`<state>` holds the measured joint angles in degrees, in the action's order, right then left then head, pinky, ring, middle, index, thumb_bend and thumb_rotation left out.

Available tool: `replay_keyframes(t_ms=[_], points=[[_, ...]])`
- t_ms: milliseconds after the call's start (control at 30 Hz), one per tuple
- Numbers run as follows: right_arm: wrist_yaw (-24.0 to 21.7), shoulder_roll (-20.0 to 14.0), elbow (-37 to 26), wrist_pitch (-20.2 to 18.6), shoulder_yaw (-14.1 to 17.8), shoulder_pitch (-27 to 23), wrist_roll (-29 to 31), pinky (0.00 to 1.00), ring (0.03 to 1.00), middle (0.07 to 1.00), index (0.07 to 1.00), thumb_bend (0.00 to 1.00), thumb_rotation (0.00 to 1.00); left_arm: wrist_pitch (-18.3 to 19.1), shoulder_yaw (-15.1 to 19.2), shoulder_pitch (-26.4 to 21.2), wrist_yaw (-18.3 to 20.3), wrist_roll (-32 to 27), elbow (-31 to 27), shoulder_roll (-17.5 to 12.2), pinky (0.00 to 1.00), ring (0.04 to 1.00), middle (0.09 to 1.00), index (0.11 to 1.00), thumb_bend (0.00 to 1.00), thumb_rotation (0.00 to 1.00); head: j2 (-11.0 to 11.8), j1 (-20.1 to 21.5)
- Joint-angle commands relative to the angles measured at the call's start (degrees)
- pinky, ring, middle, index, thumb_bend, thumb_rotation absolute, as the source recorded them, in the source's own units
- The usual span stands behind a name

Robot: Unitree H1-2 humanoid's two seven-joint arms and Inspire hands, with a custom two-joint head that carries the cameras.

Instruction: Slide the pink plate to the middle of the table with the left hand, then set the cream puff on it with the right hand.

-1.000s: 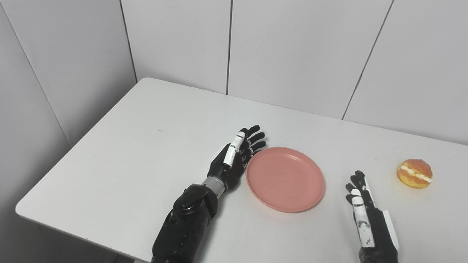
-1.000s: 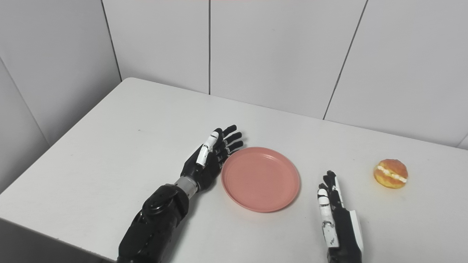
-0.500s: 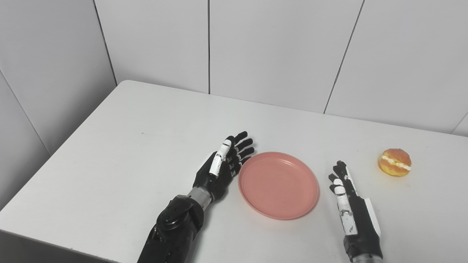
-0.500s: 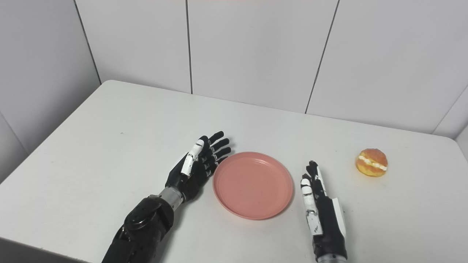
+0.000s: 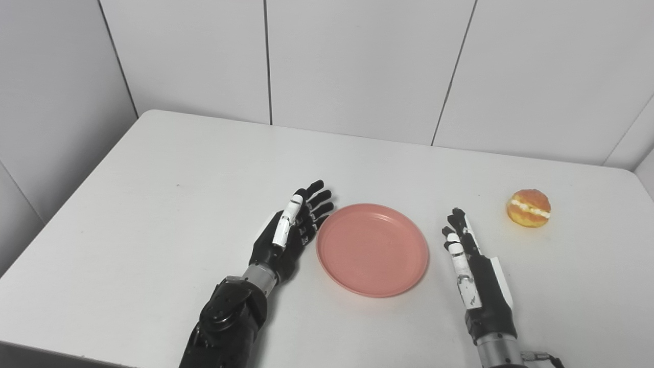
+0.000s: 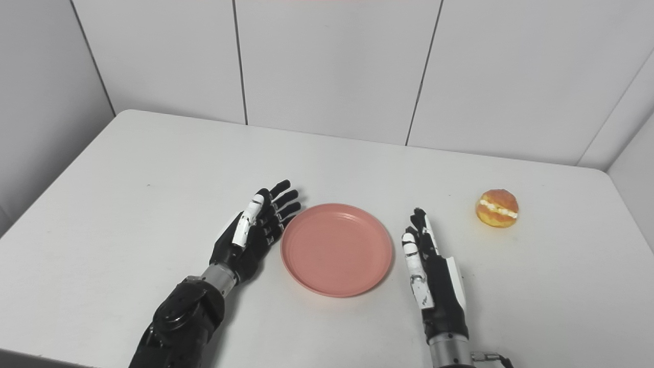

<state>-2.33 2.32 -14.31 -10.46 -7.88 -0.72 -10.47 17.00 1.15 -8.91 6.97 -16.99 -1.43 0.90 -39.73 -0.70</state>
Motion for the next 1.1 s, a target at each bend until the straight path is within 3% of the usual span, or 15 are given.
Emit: replay_keyframes(t_ms=[0, 300, 400, 667, 800, 1067], points=[[0.9, 1.0, -1.9, -0.3, -0.1, -1.9, -0.6, 0.95, 0.946, 0.967, 0.974, 0.24, 1.0, -0.2, 0.3, 0.8, -1.1, 0.9, -1.2, 0.1, 0.92, 0.913, 0.921, 0.898, 0.38, 1.0, 0.1, 1.1], [3.0, 1.7, -2.2, 2.1, -0.1, -2.5, -2.1, 0.92, 0.923, 0.939, 0.948, 0.27, 1.0, -2.1, 1.4, 3.4, -1.2, 2.3, -3.5, -0.9, 0.93, 0.913, 0.918, 0.898, 0.39, 1.0, 0.6, 5.8], [3.3, 1.7, -3.0, 0.9, 0.0, -2.8, -3.2, 0.92, 0.918, 0.932, 0.94, 0.28, 1.0, -3.6, 1.7, 4.0, -0.9, 2.4, -3.1, -1.1, 0.93, 0.911, 0.916, 0.898, 0.4, 0.99, 0.8, 6.5], [3.2, -1.6, -4.7, 0.5, 1.6, -6.8, -6.4, 0.84, 0.91, 0.929, 0.934, 0.35, 1.0, -6.7, 1.7, 5.4, -0.9, 3.6, -2.0, -1.1, 0.93, 0.911, 0.914, 0.895, 0.41, 0.96, 2.0, 9.6], [3.6, -3.3, -5.2, 0.1, 2.6, -8.8, -8.5, 0.84, 0.899, 0.908, 0.912, 0.45, 1.0, -8.4, 1.4, 5.9, -0.9, 4.8, -1.5, -1.4, 0.93, 0.914, 0.914, 0.897, 0.41, 0.98, 2.1, 10.0], [1.7, -7.3, -6.9, -4.1, 3.0, -12.5, -15.4, 0.82, 0.88, 0.886, 0.871, 0.38, 0.91, -13.8, 0.8, 7.4, -0.6, 7.1, 0.7, -2.3, 0.93, 0.923, 0.925, 0.906, 0.41, 0.95, 3.5, 12.5]])
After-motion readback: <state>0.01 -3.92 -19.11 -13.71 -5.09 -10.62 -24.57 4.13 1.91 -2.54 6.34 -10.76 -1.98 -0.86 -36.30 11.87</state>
